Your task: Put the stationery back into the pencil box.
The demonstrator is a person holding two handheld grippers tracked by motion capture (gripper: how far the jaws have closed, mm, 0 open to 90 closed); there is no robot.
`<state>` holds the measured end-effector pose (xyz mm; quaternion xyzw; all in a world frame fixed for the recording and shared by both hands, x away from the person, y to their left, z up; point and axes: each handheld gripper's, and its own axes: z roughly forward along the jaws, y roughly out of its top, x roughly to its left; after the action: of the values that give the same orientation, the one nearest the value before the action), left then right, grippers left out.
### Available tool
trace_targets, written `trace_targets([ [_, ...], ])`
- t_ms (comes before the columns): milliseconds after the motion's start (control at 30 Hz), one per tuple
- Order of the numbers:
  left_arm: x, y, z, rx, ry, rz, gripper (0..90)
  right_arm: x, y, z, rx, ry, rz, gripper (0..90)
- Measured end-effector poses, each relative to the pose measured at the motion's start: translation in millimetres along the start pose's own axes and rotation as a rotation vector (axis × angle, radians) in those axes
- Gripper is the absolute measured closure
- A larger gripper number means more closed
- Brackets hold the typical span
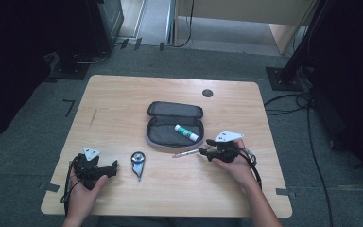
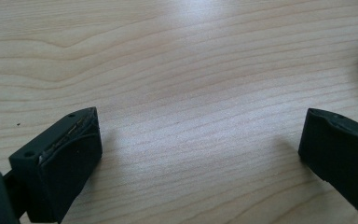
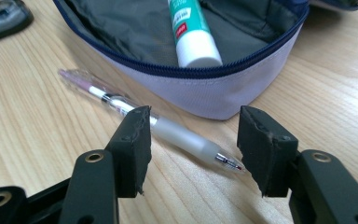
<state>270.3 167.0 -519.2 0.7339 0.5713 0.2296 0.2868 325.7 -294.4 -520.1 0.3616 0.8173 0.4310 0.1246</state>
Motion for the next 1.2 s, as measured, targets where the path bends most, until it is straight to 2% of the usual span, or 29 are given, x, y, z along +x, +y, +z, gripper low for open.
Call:
trace_targets([
  [67,-0.1,0.0,0.0,0.0,0.0,-0.001,0.0,-0.6,0.3,2.2,0.027,0.0,-0.013,45.2],
  [200,0.0,0.0,0.0,0.0,0.0,0.0,0.0,-0.8,1.4,3.0,0.006,0.014,-0.026,46.8],
  [400,0.0,0.0,0.0,0.0,0.0,0.0,0.0,1.4,0.4,4.0,0.054,0.043,-0.033,52.3],
  [600,-0.1,0.0,0.0,0.0,0.0,-0.001,0.0,3.1,-0.5,3.0,0.056,0.078,-0.044,54.8],
  [767,0.0,0.0,0.0,0.0,0.0,0.0,0.0,6.8,-2.2,1.2,0.066,0.109,-0.092,56.4],
  [867,0.0,0.0,0.0,0.0,0.0,0.0,0.0,9.1,-3.6,-0.2,0.067,0.097,-0.132,63.7],
  [1100,0.0,0.0,0.0,0.0,0.0,0.0,0.0,10.9,-5.9,-3.1,0.06,0.102,-0.186,71.3],
  [1200,0.0,0.0,0.0,0.0,0.0,0.0,0.0,10.1,-7.4,-6.4,0.047,0.124,-0.186,76.0],
])
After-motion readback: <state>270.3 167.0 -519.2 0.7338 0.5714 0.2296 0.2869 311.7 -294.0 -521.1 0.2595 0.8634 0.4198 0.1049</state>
